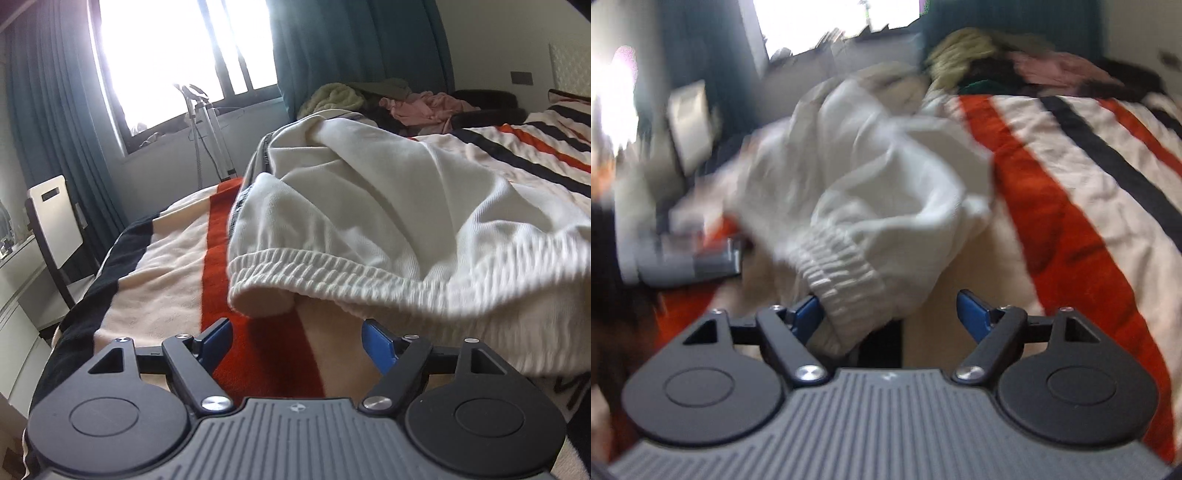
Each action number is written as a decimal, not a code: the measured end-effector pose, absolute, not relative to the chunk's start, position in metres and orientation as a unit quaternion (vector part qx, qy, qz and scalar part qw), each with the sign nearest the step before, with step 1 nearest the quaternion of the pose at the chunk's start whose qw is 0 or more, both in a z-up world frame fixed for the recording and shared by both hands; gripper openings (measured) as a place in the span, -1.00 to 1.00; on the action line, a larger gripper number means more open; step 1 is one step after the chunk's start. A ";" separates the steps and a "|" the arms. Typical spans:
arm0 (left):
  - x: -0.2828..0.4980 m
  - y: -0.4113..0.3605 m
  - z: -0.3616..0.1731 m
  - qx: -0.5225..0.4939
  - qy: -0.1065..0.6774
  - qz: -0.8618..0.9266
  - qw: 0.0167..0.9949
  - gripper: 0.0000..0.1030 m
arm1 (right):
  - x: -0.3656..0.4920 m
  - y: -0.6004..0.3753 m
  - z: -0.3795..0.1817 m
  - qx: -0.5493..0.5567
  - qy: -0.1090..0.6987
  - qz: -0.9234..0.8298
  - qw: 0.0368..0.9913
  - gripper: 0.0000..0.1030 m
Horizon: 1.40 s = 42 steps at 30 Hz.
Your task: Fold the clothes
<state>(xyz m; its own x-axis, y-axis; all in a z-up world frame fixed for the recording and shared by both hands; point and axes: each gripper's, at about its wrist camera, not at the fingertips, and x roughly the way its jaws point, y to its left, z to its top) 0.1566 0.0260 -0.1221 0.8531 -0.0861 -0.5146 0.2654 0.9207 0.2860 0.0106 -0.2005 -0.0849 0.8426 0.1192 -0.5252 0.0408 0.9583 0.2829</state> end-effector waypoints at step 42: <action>0.284 0.100 -0.104 -0.082 0.180 0.073 0.977 0.78 | 0.034 -0.195 -0.114 0.065 0.309 -0.068 0.946 0.62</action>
<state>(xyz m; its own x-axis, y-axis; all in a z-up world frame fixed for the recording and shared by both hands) 0.2836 0.0996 -0.1038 0.9243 0.1135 -0.3644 -0.1726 0.9758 -0.1340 0.0335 -0.1945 -0.1145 0.8001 -0.0884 -0.5933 0.1691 0.9822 0.0817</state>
